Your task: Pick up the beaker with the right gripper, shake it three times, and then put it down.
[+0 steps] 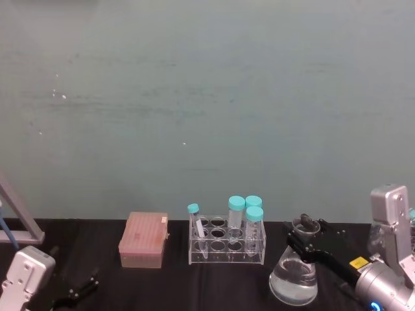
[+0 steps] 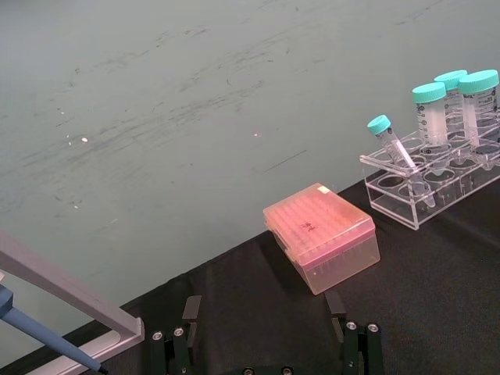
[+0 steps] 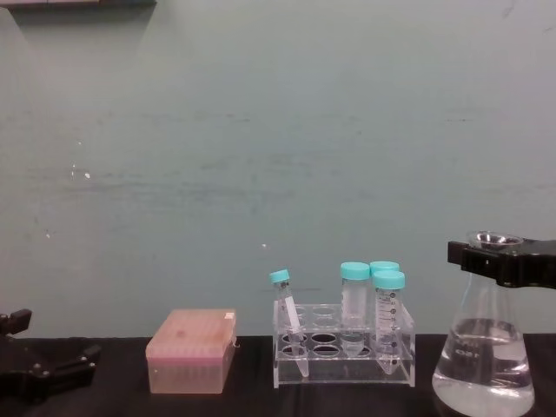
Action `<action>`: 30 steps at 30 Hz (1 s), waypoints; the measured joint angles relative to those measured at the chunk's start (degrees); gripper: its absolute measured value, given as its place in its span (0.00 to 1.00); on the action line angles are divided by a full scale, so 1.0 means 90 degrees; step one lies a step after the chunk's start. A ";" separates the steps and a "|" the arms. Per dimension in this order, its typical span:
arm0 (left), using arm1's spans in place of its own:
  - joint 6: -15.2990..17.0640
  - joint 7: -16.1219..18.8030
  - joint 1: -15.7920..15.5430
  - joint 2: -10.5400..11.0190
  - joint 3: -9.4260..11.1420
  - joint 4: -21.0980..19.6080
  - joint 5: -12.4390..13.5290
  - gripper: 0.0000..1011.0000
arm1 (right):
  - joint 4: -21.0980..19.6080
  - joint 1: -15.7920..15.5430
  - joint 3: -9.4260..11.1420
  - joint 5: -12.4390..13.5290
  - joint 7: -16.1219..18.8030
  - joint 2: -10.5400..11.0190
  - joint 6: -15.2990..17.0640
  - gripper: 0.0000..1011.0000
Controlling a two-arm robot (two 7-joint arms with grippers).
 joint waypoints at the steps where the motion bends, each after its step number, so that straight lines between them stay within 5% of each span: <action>1: 0.0000 0.0000 0.0000 0.0000 0.0000 0.0000 0.0000 0.99 | 0.0000 0.0000 0.0000 0.0000 0.0000 0.0000 -0.0001 0.47; 9: 0.0000 0.0000 0.0000 0.0000 0.0000 0.0000 0.0000 0.99 | -0.0023 -0.0019 0.0001 0.0117 0.0002 0.0007 0.0047 0.47; 15: 0.0000 0.0000 0.0000 0.0000 0.0000 0.0000 0.0000 0.99 | -0.0112 -0.0107 0.0331 0.1030 0.0006 -0.0266 0.0634 0.47; 26: 0.0000 0.0000 0.0000 0.0000 0.0000 0.0000 0.0000 0.99 | -0.0188 -0.0298 0.1307 0.2861 -0.0765 -0.1167 0.1700 0.47; 30: 0.0000 0.0000 0.0000 0.0000 0.0000 0.0000 0.0000 0.99 | -0.0229 -0.0363 0.1520 0.3325 -0.0919 -0.1381 0.1953 0.47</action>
